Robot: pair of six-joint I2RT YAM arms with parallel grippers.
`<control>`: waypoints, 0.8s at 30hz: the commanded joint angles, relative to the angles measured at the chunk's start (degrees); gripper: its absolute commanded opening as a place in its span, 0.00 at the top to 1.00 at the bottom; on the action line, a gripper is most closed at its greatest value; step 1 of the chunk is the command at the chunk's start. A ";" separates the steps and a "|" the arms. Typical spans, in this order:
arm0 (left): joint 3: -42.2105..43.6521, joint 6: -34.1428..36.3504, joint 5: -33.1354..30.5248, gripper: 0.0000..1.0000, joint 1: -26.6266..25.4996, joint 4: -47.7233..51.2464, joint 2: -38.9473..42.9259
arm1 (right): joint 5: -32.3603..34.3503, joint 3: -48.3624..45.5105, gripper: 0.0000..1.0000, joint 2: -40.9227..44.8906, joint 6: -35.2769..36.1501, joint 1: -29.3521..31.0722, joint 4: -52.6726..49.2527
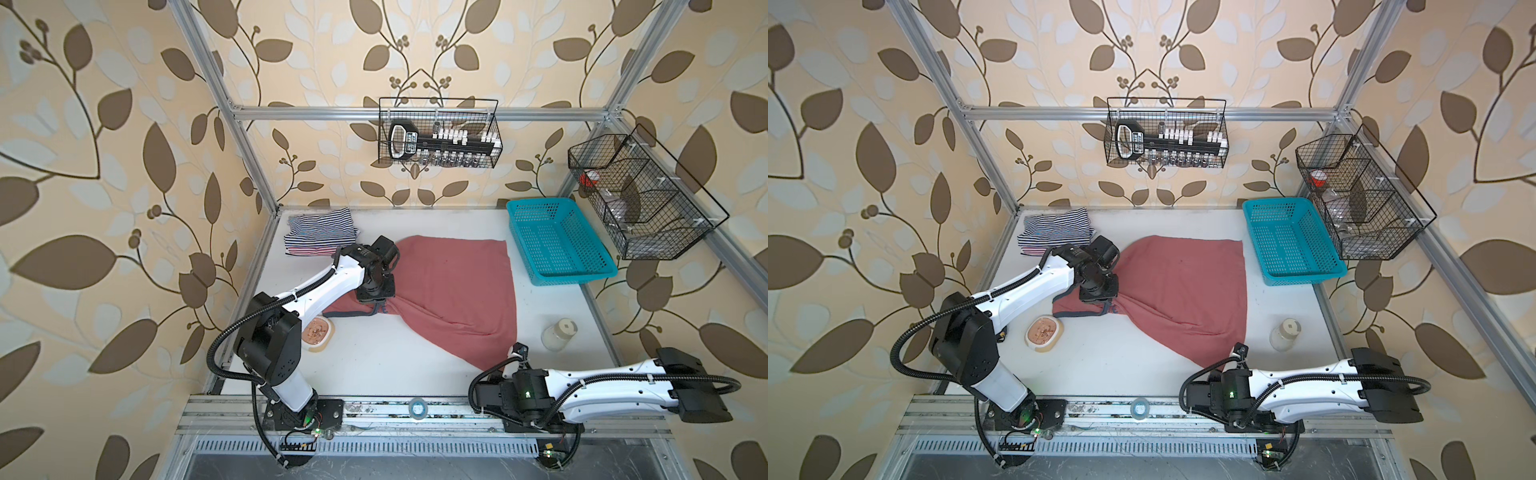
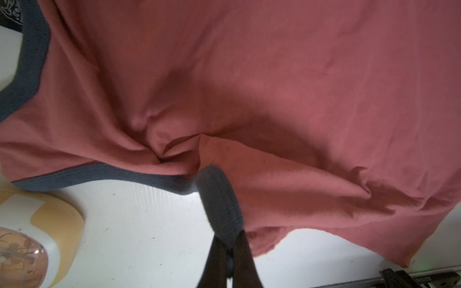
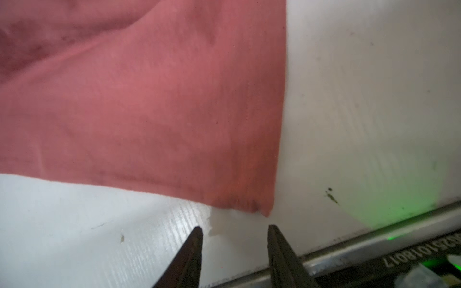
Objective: Fold and stack the tank tops
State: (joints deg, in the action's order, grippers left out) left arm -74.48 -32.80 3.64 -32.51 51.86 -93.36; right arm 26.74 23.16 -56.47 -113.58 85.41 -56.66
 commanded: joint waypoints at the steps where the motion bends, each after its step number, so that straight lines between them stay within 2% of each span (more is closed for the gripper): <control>1: 0.20 1.50 0.74 1.00 0.54 0.99 3.26 | 0.83 1.83 0.56 -0.82 -32.93 0.48 -6.57; 6: 0.38 1.82 1.47 1.00 0.56 1.24 3.66 | 2.38 0.38 0.53 2.72 -34.60 0.47 -6.38; 12: 0.28 1.77 1.31 1.00 0.54 1.23 3.50 | 3.74 -1.10 0.54 8.44 -37.91 0.46 -11.71; 16: 0.29 1.86 1.81 1.00 0.55 1.32 2.94 | 1.80 -2.23 0.55 10.93 -39.42 0.46 -13.64; 24: 0.30 1.83 4.02 1.00 0.58 0.46 2.66 | -1.09 -0.06 0.59 3.04 -39.68 0.12 -14.54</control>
State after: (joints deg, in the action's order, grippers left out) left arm -74.37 -31.59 5.80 -32.51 52.01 -92.29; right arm 30.20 23.75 -51.03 -114.39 85.49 -58.30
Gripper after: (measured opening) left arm 0.052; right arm 0.415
